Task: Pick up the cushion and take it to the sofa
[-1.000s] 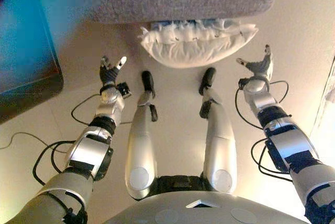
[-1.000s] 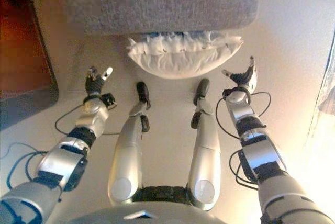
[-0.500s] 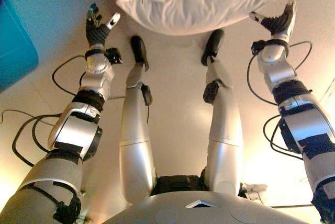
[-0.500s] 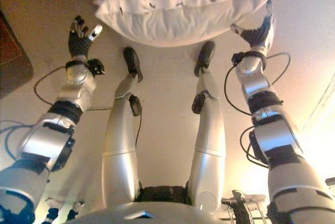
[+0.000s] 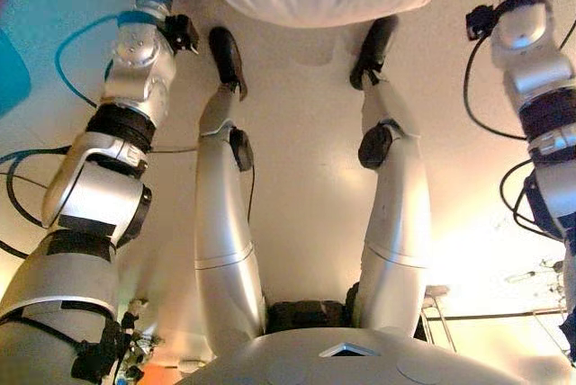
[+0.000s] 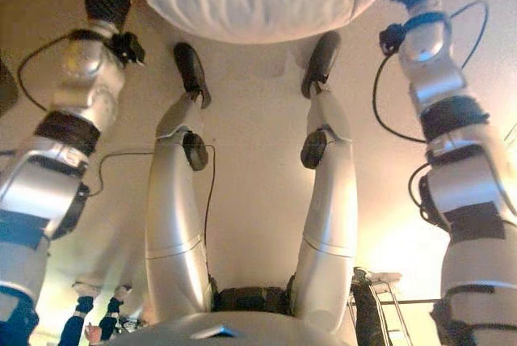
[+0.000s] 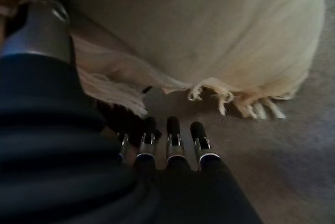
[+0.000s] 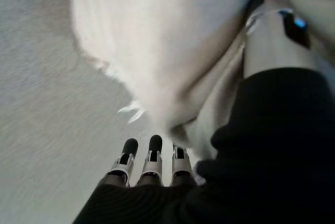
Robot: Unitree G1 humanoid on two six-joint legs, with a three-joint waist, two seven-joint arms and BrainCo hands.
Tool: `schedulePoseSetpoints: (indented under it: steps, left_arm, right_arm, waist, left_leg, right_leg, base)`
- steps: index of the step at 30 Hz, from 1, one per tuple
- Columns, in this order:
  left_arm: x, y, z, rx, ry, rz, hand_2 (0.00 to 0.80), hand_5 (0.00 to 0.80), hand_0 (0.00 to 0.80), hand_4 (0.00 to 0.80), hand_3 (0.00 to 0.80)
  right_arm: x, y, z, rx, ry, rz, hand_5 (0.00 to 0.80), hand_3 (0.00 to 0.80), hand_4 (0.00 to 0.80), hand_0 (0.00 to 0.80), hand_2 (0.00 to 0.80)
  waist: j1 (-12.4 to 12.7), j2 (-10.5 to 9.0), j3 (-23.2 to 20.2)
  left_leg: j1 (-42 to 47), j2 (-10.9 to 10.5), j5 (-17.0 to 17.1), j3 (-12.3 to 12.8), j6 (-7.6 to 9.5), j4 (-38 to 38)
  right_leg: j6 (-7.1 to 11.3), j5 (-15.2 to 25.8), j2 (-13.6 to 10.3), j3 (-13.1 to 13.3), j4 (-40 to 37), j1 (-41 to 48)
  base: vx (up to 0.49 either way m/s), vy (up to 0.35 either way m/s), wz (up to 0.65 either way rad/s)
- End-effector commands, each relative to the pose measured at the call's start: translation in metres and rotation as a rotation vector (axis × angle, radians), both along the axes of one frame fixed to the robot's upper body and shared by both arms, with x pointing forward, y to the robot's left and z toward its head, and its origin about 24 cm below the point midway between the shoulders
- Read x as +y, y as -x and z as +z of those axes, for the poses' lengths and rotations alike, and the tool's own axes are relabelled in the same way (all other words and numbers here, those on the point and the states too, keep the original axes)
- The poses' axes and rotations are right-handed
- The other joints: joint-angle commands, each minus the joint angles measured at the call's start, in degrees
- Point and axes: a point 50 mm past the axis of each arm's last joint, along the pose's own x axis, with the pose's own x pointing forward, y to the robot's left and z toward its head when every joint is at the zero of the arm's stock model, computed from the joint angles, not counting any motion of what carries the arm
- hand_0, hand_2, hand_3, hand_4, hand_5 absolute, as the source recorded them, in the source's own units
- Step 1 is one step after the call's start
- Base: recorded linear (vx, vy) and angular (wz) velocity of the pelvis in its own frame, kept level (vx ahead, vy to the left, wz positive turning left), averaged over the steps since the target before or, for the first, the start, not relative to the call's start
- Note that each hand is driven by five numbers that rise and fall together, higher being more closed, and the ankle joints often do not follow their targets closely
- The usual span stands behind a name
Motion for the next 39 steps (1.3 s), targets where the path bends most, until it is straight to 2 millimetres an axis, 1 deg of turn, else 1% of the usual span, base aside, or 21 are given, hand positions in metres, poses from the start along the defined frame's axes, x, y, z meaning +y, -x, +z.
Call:
schedulePoseSetpoints:
  steps: [1,3,4,5,6,7,9,10,14,18,20,25,28,30,31,34,37,39]
  left_arm:
    - [-0.013,0.004,0.008,-0.040,0.000,-0.173,0.000,0.000,0.000,0.000,0.000]
    - [-0.021,0.006,0.010,-0.044,-0.016,-0.257,0.000,0.000,0.000,0.000,0.000]
    - [-0.026,0.006,0.010,-0.035,-0.034,-0.304,0.301,0.301,0.301,0.301,0.301]
    - [-0.029,0.007,0.009,-0.029,-0.046,-0.336,0.502,0.502,0.502,0.502,0.502]
    - [-0.033,0.008,0.008,-0.023,-0.062,-0.370,0.800,0.800,0.800,0.800,0.800]
    - [-0.035,0.009,0.007,-0.027,-0.074,-0.396,0.800,0.800,0.800,0.800,0.800]
    - [-0.037,0.011,0.005,-0.026,-0.070,-0.429,0.800,0.800,0.800,0.800,0.800]
    - [-0.038,0.012,0.003,-0.026,-0.062,-0.453,0.800,0.800,0.800,0.800,0.800]
    - [-0.044,0.015,0.001,-0.027,-0.026,-0.521,0.800,0.800,0.800,0.800,0.800]
    - [-0.050,0.017,0.000,-0.036,-0.009,-0.541,0.800,0.800,0.800,0.800,0.800]
    - [-0.052,0.019,-0.001,-0.047,-0.049,-0.524,0.800,0.800,0.800,0.800,0.800]
    - [-0.053,0.021,-0.009,-0.052,-0.018,-0.532,0.800,0.800,0.800,0.800,0.800]
    - [-0.057,0.026,-0.024,-0.050,0.024,-0.544,0.800,0.800,0.800,0.800,0.800]
    - [-0.059,0.032,-0.045,-0.039,0.072,-0.556,0.800,0.800,0.800,0.800,0.800]
    - [-0.059,0.034,-0.050,-0.031,0.078,-0.558,0.800,0.800,0.800,0.800,0.800]
    - [-0.063,0.048,-0.078,-0.004,0.114,-0.581,0.800,0.800,0.800,0.800,0.800]
    - [-0.063,0.060,-0.094,0.004,0.156,-0.590,0.800,0.800,0.800,0.800,0.800]
    - [-0.063,0.070,-0.106,0.010,0.181,-0.587,0.800,0.800,0.800,0.800,0.800]
  right_arm:
    - [0.038,0.007,0.016,-0.044,0.021,0.320,0.000,0.000,0.000,0.000,0.000]
    - [0.044,0.009,0.016,-0.018,0.005,0.425,0.000,0.000,0.000,0.000,0.000]
    - [0.047,0.010,0.016,0.010,0.000,0.490,0.000,0.000,0.000,0.000,0.000]
    - [0.050,0.011,0.014,0.033,0.000,0.535,0.000,0.000,0.000,0.000,0.000]
    - [0.052,0.012,0.013,0.053,0.000,0.582,0.000,0.000,0.000,0.000,0.000]
    - [0.054,0.014,0.012,0.069,-0.004,0.633,0.210,0.210,0.210,0.210,0.210]
    - [0.056,0.017,0.011,0.078,-0.001,0.688,0.800,0.800,0.800,0.800,0.800]
    - [0.057,0.019,0.011,0.080,0.009,0.716,0.800,0.800,0.800,0.800,0.800]
    - [0.061,0.022,0.016,0.056,0.005,0.741,0.800,0.800,0.800,0.800,0.800]
    - [0.063,0.024,0.021,0.042,0.003,0.745,0.800,0.800,0.800,0.800,0.800]
    - [0.062,0.024,0.021,0.028,-0.007,0.734,0.800,0.800,0.800,0.800,0.800]
    - [0.057,0.026,0.015,0.002,-0.049,0.705,0.800,0.800,0.800,0.800,0.800]
    - [0.053,0.030,0.003,-0.010,-0.086,0.721,0.800,0.800,0.800,0.800,0.800]
    - [0.052,0.037,-0.015,-0.010,-0.134,0.768,0.800,0.800,0.800,0.800,0.800]
    - [0.052,0.038,-0.020,-0.007,-0.141,0.776,0.800,0.800,0.800,0.800,0.800]
    - [0.052,0.049,-0.045,0.005,-0.170,0.810,0.800,0.800,0.800,0.800,0.800]
    - [0.054,0.060,-0.064,-0.008,-0.175,0.821,0.800,0.800,0.800,0.800,0.800]
    - [0.055,0.070,-0.076,-0.031,-0.199,0.825,0.800,0.800,0.800,0.800,0.800]
  waist:
    - [-0.5,0.63,-0.2]
    - [-0.5,0.68,-0.2]
    - [-0.6,0.70,-0.2]
    - [-0.7,0.74,-0.2]
    - [-0.7,0.80,-0.2]
    - [-0.8,0.86,-0.2]
    - [-0.9,0.97,-0.2]
    - [-0.9,1.02,-0.2]
    - [-1.0,1.32,-0.2]
    - [-1.0,1.67,-0.2]
    - [-1.1,1.74,-0.2]
    - [-1.2,1.81,-0.2]
    - [-1.2,1.70,-0.2]
    - [-1.2,1.59,-0.2]
    - [-1.2,1.52,-0.2]
    - [-0.9,1.19,-0.2]
    - [-0.4,0.77,-0.2]
    - [0.0,0.29,-0.2]
  left_leg:
    - [-1.3,-1.4,-0.6,-2.2,-0.64,-1.6]
    - [-1.3,-1.4,-0.5,-2.3,-0.85,-2.2]
    - [-1.3,-1.4,-0.4,-2.2,-0.96,-2.6]
    - [-1.3,-1.3,-0.2,-2.2,-1.08,-2.9]
    - [-1.2,-1.4,0.0,-2.2,-1.22,-3.3]
    - [-1.1,-1.4,0.1,-2.2,-1.32,-3.7]
    - [-0.9,-1.4,0.4,-2.1,-1.51,-4.0]
    - [-0.8,-1.5,0.4,-2.1,-1.51,-4.1]
    - [-0.4,-1.6,0.6,-2.0,-1.76,-4.6]
    - [-0.1,-1.8,0.7,-2.0,-1.89,-5.1]
    - [0.1,-1.8,0.8,-1.9,-1.91,-5.3]
    - [1.5,-1.9,1.4,-1.9,-1.97,-5.7]
    - [3.8,-1.7,1.8,-2.0,-2.02,-6.1]
    - [6.8,-1.4,2.2,-2.2,-2.15,-6.2]
    - [7.6,-1.3,2.2,-2.2,-2.19,-6.3]
    - [13.0,-0.5,3.0,-2.1,-2.61,-6.6]
    - [19.7,0.4,3.6,-1.6,-2.70,-9.1]
    - [25.6,0.3,3.7,-1.0,-2.52,-11.3]
  right_leg:
    - [6.14,-0.7,-1.9,2.9,0.9,0.9]
    - [6.33,-0.5,-2.1,2.8,0.2,0.8]
    - [6.43,-0.4,-2.1,2.7,-0.3,0.8]
    - [6.57,-0.2,-2.2,2.6,-0.6,0.9]
    - [6.74,0.0,-2.3,2.6,-1.1,0.9]
    - [6.87,0.2,-2.4,2.6,-1.5,1.0]
    - [7.04,0.5,-2.3,2.6,-2.0,1.1]
    - [7.12,0.5,-2.3,2.7,-2.1,1.2]
    - [7.32,0.8,-2.3,2.8,-2.6,1.4]
    - [7.41,1.1,-2.2,2.9,-3.5,1.6]
    - [7.46,1.3,-2.2,2.9,-3.7,1.8]
    - [7.53,2.0,-1.9,3.1,-4.7,3.2]
    - [7.56,2.2,-1.8,3.1,-5.2,5.7]
    - [7.55,2.0,-1.9,3.1,-5.0,8.6]
    - [7.55,1.9,-1.9,3.0,-5.0,9.5]
    - [7.61,1.9,-2.1,2.6,-4.9,15.0]
    - [7.85,1.6,-2.7,1.4,-6.1,21.1]
    - [8.02,1.3,-3.4,0.1,-7.5,26.7]
  base:
    - [0.000,0.000,0.00]
    - [0.000,0.000,0.00]
    - [0.000,0.000,0.00]
    - [0.000,0.000,0.00]
    - [0.012,-0.003,0.04]
    - [0.013,0.001,0.04]
    - [0.006,0.003,-0.02]
    - [0.000,0.000,0.00]
    - [0.000,0.000,0.00]
    - [-0.009,0.002,0.06]
    - [-0.012,-0.002,0.04]
    - [-0.003,-0.001,0.01]
    - [0.000,0.000,0.00]
    - [-0.012,-0.042,-0.04]
    - [-0.018,-0.058,-0.03]
    - [-0.015,-0.065,0.00]
    - [-0.011,-0.066,0.02]
    - [0.002,-0.096,0.01]
